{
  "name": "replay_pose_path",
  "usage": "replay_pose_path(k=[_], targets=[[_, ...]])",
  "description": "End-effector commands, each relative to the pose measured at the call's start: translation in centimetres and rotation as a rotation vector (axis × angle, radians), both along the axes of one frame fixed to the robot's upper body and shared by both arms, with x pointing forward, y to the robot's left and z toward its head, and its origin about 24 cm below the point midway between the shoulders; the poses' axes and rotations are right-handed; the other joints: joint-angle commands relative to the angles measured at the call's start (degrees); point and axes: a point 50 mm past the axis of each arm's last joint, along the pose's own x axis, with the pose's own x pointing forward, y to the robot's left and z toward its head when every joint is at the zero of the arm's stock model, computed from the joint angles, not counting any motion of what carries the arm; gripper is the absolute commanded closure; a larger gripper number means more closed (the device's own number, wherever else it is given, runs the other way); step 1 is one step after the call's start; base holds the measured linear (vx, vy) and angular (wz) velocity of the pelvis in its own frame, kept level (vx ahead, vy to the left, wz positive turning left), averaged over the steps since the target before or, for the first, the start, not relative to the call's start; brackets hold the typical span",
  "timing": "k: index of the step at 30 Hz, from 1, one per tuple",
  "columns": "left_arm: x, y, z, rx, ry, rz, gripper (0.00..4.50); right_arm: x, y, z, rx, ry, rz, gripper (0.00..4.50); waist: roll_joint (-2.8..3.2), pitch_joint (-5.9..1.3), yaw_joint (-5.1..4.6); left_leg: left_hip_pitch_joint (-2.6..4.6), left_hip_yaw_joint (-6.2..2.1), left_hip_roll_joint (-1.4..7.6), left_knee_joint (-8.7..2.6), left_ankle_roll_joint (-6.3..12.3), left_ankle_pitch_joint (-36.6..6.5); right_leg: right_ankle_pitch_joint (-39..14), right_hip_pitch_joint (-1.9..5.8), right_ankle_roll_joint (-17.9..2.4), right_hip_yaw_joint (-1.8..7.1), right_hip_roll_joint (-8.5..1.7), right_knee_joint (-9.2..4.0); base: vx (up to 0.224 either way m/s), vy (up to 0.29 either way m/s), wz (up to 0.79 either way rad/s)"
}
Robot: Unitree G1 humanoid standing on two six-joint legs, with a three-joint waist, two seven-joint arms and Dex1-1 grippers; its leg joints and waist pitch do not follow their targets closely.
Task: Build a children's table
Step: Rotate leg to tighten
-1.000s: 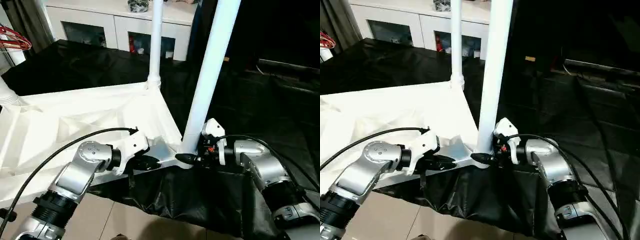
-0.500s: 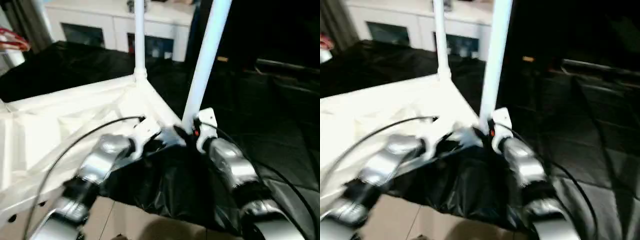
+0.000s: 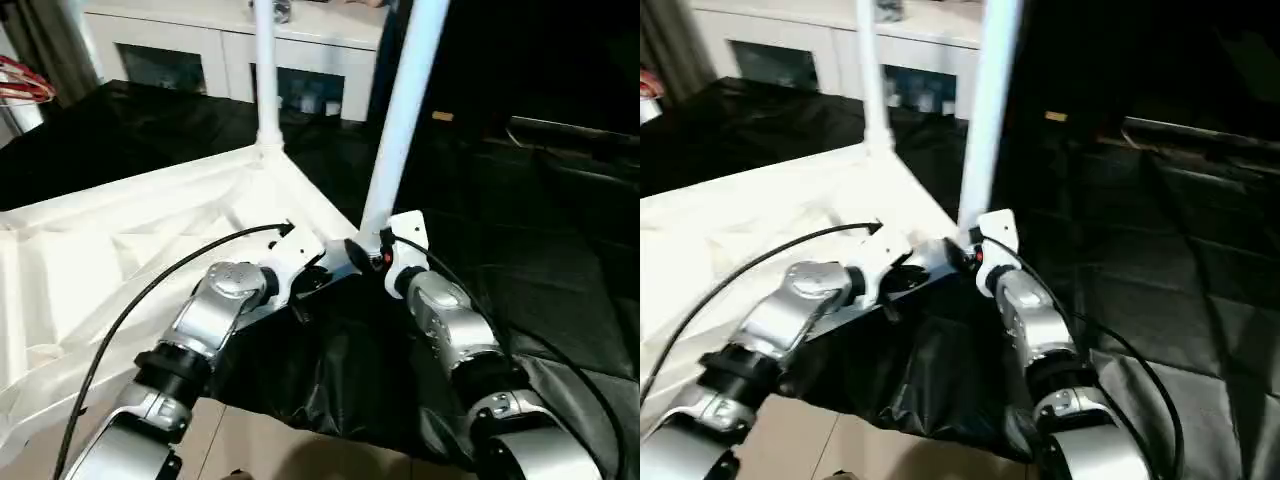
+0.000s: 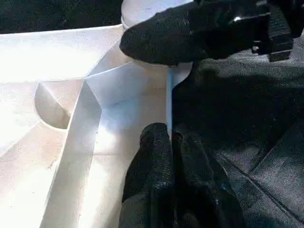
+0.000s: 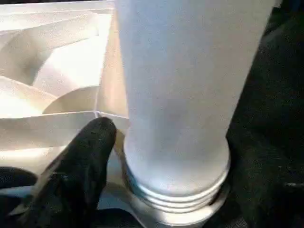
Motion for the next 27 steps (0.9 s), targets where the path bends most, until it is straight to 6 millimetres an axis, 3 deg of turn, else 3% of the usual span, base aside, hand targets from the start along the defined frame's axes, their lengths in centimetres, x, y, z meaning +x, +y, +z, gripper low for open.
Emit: replay_pose_path(k=[1,5,6,12,17,21,22,25,27], targets=[[-0.1,-0.3,1.7,-0.058,-0.079,-0.064,4.5,-0.2,0.0,0.5,-0.033,-0.035,0.108,0.65,-0.08,-4.38,0.1,0.62,-1.4,3.77,-3.74,2.24,-8.22,-12.4,3.03,-9.04,4.55,-6.64,-4.35,0.0,0.0,0.0],[-0.8,0.4,1.6,-0.06,-0.065,-0.132,4.5,-0.1,-2.0,1.1,-0.113,-0.068,0.171,0.65,-0.06,-4.38,0.3,0.6,-1.38,3.84,-3.64,2.91,-7.53,-11.52,3.02,-9.36,4.51,-6.48,-4.14,0.0,0.0,0.0],[-1.1,0.6,1.6,-0.063,-0.06,-0.162,4.5,-0.1,-2.5,1.2,-0.115,-0.066,0.207,0.65,0.21,-4.34,0.39,0.63,-1.36,3.73,-3.57,3.03,-8.23,-12.18,2.99,-9.4,4.51,-6.54,-4.25,0.0,0.0,0.0],[-2.5,1.2,1.7,-0.075,-0.034,-0.294,4.5,-1.2,-4.2,1.8,-0.092,-0.015,0.436,0.65,0.05,-4.33,0.73,0.75,-1.45,4.13,-3.67,3.38,-8.88,-11.91,3.05,-9.8,4.55,-6.37,-4.11,0.0,0.0,0.0],[-3.4,1.8,1.7,-0.073,0.0,-0.361,4.5,-2.7,-5.0,1.4,-0.138,0.033,0.624,0.65,-0.23,-4.12,0.87,0.67,-1.36,3.94,-3.65,3.6,-9.4,-14.79,3.05,-9.24,4.44,-6.38,-4.55,0.0,0.0,0.0],[-4.0,2.2,1.7,-0.07,0.023,-0.398,4.5,-3.0,-5.2,1.4,-0.137,0.045,0.668,0.65,-0.2,-4.06,0.77,0.66,-1.43,3.9,-3.63,3.49,-10.1,-16.79,2.9,-9.02,4.35,-6.28,-4.71,0.0,0.0,0.0],[-4.1,2.2,1.7,-0.07,0.027,-0.404,4.5,-3.1,-5.2,1.4,-0.136,0.046,0.67,0.93,-0.21,-4.06,0.78,0.74,-1.44,3.9,-3.66,3.41,-10.04,-17.01,2.84,-8.93,4.37,-6.26,-4.71,0.0,0.0,0.0],[-4.4,2.4,1.7,-0.069,0.049,-0.424,4.5,-3.2,-5.2,1.5,-0.128,0.053,0.68,0.93,-0.14,-4.09,0.76,0.8,-1.45,3.98,-3.68,3.49,-9.74,-16.03,2.8,-9.21,4.38,-6.22,-4.58,0.0,0.0,0.0],[-4.5,2.6,1.7,-0.065,0.052,-0.427,4.5,-3.3,-5.1,1.6,-0.114,0.057,0.69,1.18,-0.14,-4.1,0.75,0.75,-1.49,4.03,-3.74,3.51,-9.44,-15.3,2.84,-9.34,4.39,-6.17,-4.47,0.0,0.0,0.0]])
